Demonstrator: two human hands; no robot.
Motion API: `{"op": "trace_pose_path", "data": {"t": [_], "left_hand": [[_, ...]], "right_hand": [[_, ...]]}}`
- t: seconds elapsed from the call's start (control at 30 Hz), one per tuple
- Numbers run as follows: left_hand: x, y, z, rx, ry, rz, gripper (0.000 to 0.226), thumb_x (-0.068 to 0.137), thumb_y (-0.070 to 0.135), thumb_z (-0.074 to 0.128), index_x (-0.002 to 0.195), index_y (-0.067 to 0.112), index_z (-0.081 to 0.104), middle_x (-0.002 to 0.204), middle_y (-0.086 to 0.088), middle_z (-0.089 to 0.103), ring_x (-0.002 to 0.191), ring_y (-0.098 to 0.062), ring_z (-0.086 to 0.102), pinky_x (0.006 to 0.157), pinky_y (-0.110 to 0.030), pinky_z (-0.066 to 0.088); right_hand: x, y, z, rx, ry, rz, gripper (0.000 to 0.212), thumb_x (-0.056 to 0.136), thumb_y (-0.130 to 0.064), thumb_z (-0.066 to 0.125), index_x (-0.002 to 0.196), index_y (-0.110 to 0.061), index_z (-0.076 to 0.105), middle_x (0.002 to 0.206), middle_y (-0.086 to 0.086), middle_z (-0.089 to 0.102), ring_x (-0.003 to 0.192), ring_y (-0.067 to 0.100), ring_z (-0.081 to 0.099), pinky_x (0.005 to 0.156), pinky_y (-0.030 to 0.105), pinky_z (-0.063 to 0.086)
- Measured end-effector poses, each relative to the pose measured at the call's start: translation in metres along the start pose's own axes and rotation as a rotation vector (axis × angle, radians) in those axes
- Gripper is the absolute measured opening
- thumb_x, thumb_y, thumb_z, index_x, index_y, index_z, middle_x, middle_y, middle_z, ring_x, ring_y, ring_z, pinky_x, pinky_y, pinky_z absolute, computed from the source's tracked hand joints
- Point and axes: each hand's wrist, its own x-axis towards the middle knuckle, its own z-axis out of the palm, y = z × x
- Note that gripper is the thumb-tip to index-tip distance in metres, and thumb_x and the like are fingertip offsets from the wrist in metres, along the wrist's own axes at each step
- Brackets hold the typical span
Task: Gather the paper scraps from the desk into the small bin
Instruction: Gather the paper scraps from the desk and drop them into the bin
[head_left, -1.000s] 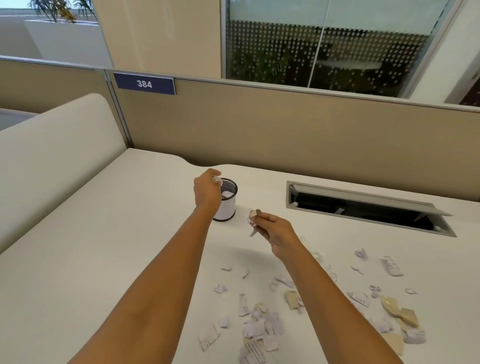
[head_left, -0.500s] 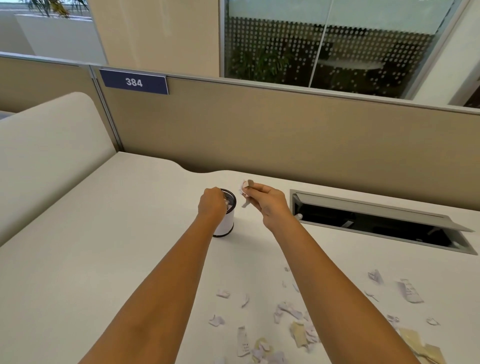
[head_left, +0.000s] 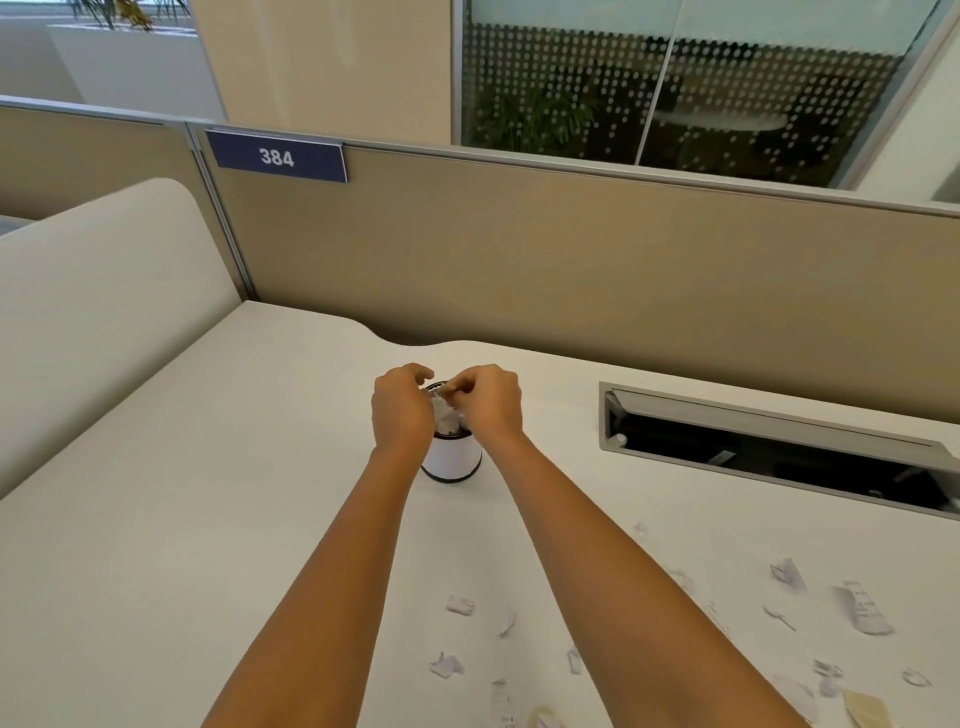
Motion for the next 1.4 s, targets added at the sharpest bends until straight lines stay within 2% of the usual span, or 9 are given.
{"op": "trace_pose_path", "data": {"t": [0.1, 0.27, 0.47, 0.77, 0.9, 1.0, 1.07, 1.2, 1.4], "left_hand": [[0.001, -0.005, 0.000, -0.008, -0.015, -0.015, 0.038, 0.090, -0.007, 0.038, 0.116, 0.004, 0.064, 0.121, -0.015, 0.062, 0.105, -0.028, 0.061, 0.084, -0.031, 0.049], [-0.002, -0.010, 0.003, 0.014, -0.014, 0.004, 0.028, 0.093, 0.000, 0.045, 0.111, 0.004, 0.066, 0.111, -0.016, 0.068, 0.096, -0.029, 0.065, 0.082, -0.030, 0.050], [-0.009, -0.008, 0.003, 0.004, -0.016, 0.032, 0.026, 0.093, 0.001, 0.045, 0.105, 0.004, 0.068, 0.104, -0.015, 0.070, 0.077, -0.017, 0.057, 0.071, -0.023, 0.045], [-0.012, -0.006, -0.001, -0.002, -0.034, 0.032, 0.033, 0.089, -0.007, 0.041, 0.107, 0.003, 0.068, 0.104, -0.016, 0.070, 0.080, -0.020, 0.058, 0.070, -0.024, 0.045], [-0.011, -0.009, 0.001, -0.034, -0.042, 0.005, 0.036, 0.087, -0.007, 0.040, 0.106, 0.005, 0.069, 0.105, -0.014, 0.069, 0.080, -0.017, 0.055, 0.070, -0.024, 0.044], [-0.010, -0.012, 0.003, -0.034, -0.034, 0.003, 0.036, 0.085, -0.008, 0.041, 0.104, 0.006, 0.069, 0.104, -0.014, 0.069, 0.080, -0.018, 0.056, 0.069, -0.024, 0.043], [-0.010, -0.013, 0.004, -0.028, -0.022, 0.009, 0.035, 0.087, -0.007, 0.041, 0.104, 0.006, 0.069, 0.105, -0.014, 0.069, 0.081, -0.018, 0.057, 0.070, -0.023, 0.042], [-0.013, -0.012, 0.002, -0.009, 0.020, 0.045, 0.028, 0.093, -0.001, 0.045, 0.109, 0.005, 0.067, 0.110, -0.014, 0.068, 0.085, -0.019, 0.060, 0.073, -0.022, 0.044], [-0.027, -0.011, -0.005, -0.005, 0.043, 0.091, 0.032, 0.092, 0.001, 0.048, 0.120, 0.009, 0.059, 0.127, -0.010, 0.058, 0.116, -0.026, 0.054, 0.089, -0.029, 0.045]], "right_hand": [[0.000, -0.003, 0.006, -0.296, -0.122, -0.075, 0.020, 0.086, -0.007, 0.059, 0.100, -0.003, 0.073, 0.100, 0.015, 0.072, 0.090, 0.030, 0.068, 0.081, 0.034, 0.057], [0.001, -0.010, 0.009, -0.512, -0.262, -0.135, 0.028, 0.086, -0.016, 0.062, 0.113, -0.011, 0.067, 0.108, 0.012, 0.068, 0.097, 0.029, 0.066, 0.078, 0.031, 0.053], [-0.003, -0.016, -0.002, -0.561, -0.160, -0.226, 0.025, 0.091, -0.015, 0.059, 0.113, -0.006, 0.065, 0.105, 0.015, 0.067, 0.093, 0.029, 0.064, 0.079, 0.030, 0.051], [-0.009, -0.030, -0.005, -0.754, -0.493, -0.069, 0.021, 0.096, -0.014, 0.046, 0.115, -0.013, 0.057, 0.123, 0.008, 0.060, 0.114, 0.028, 0.058, 0.091, 0.034, 0.048], [-0.002, -0.036, 0.001, -0.807, -0.626, -0.058, 0.024, 0.096, -0.013, 0.045, 0.117, -0.013, 0.057, 0.112, 0.007, 0.059, 0.095, 0.027, 0.055, 0.078, 0.033, 0.042], [0.005, -0.034, 0.007, -0.809, -0.687, -0.058, 0.032, 0.096, -0.016, 0.044, 0.126, -0.013, 0.056, 0.126, 0.006, 0.059, 0.111, 0.027, 0.058, 0.080, 0.031, 0.042], [0.007, -0.033, 0.006, -0.815, -0.667, -0.081, 0.032, 0.097, -0.018, 0.044, 0.127, -0.012, 0.054, 0.128, 0.007, 0.059, 0.115, 0.026, 0.058, 0.082, 0.030, 0.043], [0.004, -0.032, 0.000, -0.808, -0.398, -0.244, 0.026, 0.092, -0.015, 0.054, 0.116, -0.006, 0.061, 0.116, 0.012, 0.062, 0.102, 0.028, 0.063, 0.078, 0.029, 0.047], [-0.008, -0.030, -0.034, -0.535, -0.151, -0.208, 0.035, 0.084, 0.001, 0.059, 0.116, -0.011, 0.066, 0.118, 0.011, 0.063, 0.105, 0.028, 0.061, 0.083, 0.031, 0.049]]}}
